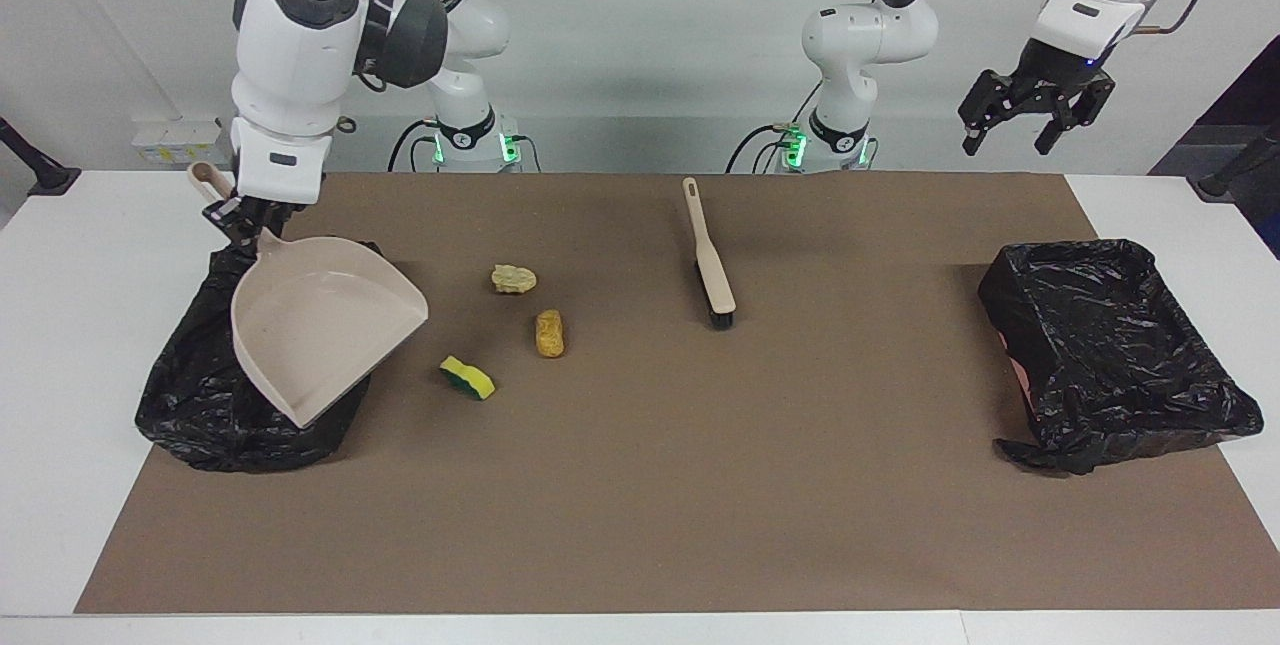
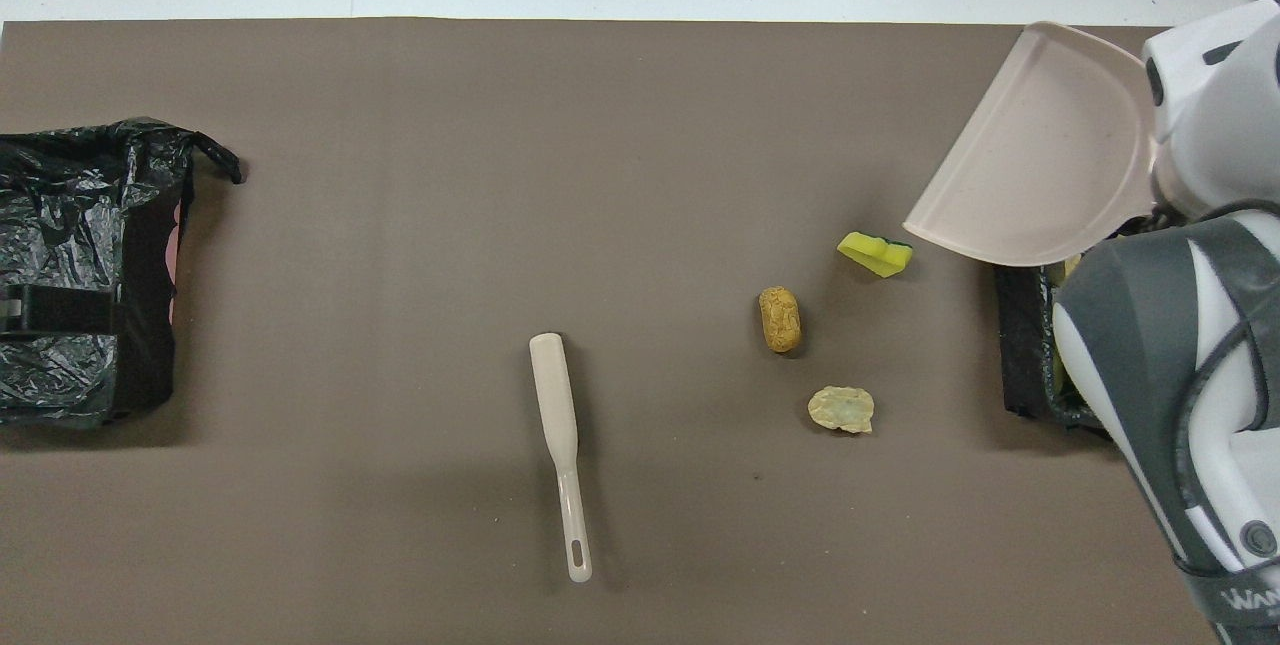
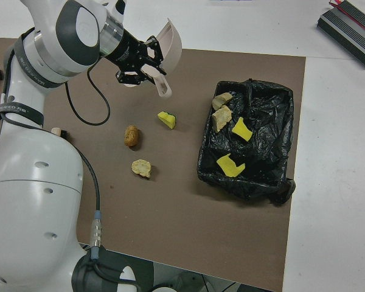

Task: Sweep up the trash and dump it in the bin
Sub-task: 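Bring the empty dustpan back toward the table center with the right gripper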

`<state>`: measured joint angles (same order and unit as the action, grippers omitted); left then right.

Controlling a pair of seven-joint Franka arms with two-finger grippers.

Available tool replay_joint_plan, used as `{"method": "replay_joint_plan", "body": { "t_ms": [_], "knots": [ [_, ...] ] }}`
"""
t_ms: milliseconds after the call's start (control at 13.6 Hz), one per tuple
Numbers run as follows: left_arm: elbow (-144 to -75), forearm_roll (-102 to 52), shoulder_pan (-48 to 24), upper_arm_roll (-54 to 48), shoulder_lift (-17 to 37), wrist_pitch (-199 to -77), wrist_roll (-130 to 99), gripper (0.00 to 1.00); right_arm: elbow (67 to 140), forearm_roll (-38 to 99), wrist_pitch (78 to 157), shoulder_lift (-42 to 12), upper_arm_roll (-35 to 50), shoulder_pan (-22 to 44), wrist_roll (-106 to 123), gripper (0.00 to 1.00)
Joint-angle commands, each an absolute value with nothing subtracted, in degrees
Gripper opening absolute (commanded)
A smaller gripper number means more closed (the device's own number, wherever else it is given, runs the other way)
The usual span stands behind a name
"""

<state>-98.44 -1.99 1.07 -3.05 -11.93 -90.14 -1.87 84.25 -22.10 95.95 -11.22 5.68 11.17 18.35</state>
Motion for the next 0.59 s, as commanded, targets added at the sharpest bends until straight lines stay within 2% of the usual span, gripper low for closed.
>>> {"method": "replay_joint_plan", "body": {
  "t_ms": [0,221,515],
  "knots": [
    [-97.0,-1.8,1.2,-3.2,-11.3,-88.7,-2.4,1.00,75.2,-15.7,96.5,-19.7,5.4,14.3,5.1,0.00],
    [-97.0,-1.8,1.3,-3.2,-11.3,-88.7,-2.4,1.00,69.5,-13.9,97.6,-26.7,5.4,19.7,-8.2,0.00],
    [-97.0,-1.8,1.2,-3.2,-11.3,-88.7,-2.4,1.00,62.5,-7.1,102.5,-35.8,6.2,22.7,-22.8,0.00]
  ]
}}
